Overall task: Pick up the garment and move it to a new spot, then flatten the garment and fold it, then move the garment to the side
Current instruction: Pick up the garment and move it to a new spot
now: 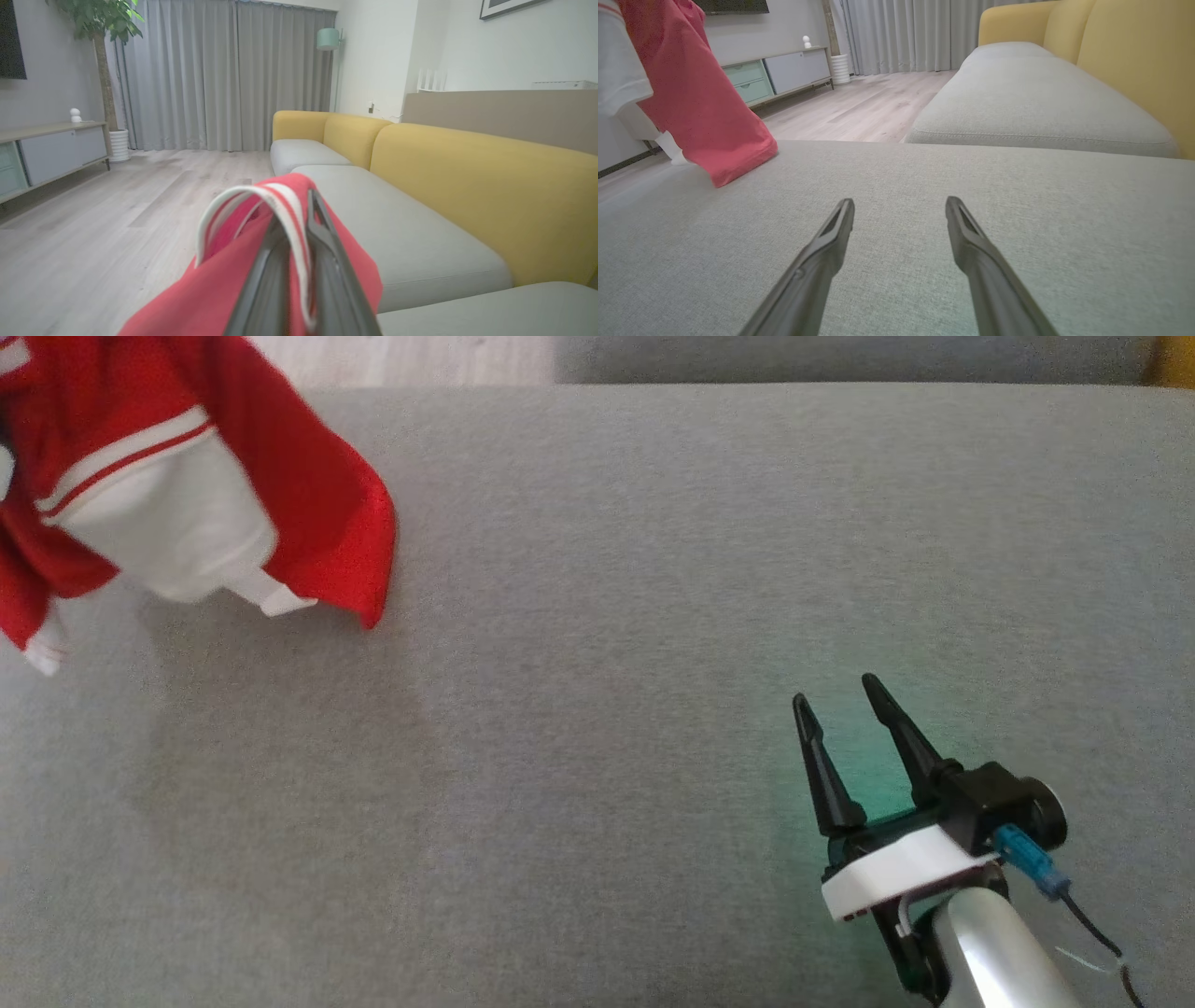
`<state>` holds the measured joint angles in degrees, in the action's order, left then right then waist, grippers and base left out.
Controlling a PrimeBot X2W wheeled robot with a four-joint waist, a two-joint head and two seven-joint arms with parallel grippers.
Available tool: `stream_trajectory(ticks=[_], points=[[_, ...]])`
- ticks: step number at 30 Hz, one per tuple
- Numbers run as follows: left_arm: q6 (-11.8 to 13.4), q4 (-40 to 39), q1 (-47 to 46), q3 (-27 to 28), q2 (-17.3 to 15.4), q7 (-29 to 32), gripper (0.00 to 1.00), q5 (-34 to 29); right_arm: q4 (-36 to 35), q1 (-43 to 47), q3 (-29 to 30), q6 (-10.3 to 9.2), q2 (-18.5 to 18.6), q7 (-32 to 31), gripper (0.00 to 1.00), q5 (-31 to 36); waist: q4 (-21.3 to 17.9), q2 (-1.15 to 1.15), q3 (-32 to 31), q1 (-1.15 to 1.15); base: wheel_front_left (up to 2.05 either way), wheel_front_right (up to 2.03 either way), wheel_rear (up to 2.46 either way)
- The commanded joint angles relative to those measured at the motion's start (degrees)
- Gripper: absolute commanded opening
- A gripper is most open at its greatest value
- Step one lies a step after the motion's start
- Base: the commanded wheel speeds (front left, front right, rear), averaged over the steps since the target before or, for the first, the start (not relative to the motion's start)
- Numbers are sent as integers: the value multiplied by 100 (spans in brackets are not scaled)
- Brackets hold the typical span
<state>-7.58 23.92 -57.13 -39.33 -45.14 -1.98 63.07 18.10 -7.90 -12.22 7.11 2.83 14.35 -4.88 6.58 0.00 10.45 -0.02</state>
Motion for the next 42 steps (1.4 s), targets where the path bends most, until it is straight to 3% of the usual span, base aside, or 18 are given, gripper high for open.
stream_trajectory(ticks=[1,9,14,20,25,31,36,37,40,41,42], points=[[69,-630,-296,291,-436,137,0,116,-241,7,-141,37,5,63,100,-81,-237,0,-180,2,0,0,0],[501,-2817,105,364,-627,669,0,762,-420,36,-310,37,5,64,100,-294,-818,0,-183,2,0,0,0],[703,-3678,214,337,-605,836,0,970,-503,24,-387,37,5,64,100,-390,-1183,0,-155,2,0,0,0],[929,-4536,129,162,-320,1091,0,1121,-604,28,-532,37,5,64,100,-534,-1717,0,-82,2,0,0,0],[1107,-4788,135,-65,83,1136,0,1161,-685,30,-583,37,5,64,100,-651,-2090,0,-26,2,0,0,0],[1243,-4073,535,-813,643,1044,0,730,-693,56,-636,37,5,64,100,-691,-2330,0,29,2,0,0,0],[1258,-2522,1096,-1436,1292,600,0,319,-694,70,-692,37,5,64,100,-703,-2394,0,132,2,0,0,0],[1186,-1857,1248,-1622,1587,392,0,198,-684,74,-707,37,5,64,100,-678,-2384,0,185,2,0,0,0],[983,-1032,1364,-1741,2086,26,0,149,-679,66,-729,37,5,64,100,-629,-2331,0,296,2,0,0,0],[895,-805,1361,-1771,2225,-108,9,104,-678,62,-731,37,5,64,100,-617,-2311,0,320,2,0,0,0],[851,-587,1353,-1775,2349,-256,32,58,-680,58,-730,37,5,64,100,-605,-2291,0,345,2,0,0,0]])
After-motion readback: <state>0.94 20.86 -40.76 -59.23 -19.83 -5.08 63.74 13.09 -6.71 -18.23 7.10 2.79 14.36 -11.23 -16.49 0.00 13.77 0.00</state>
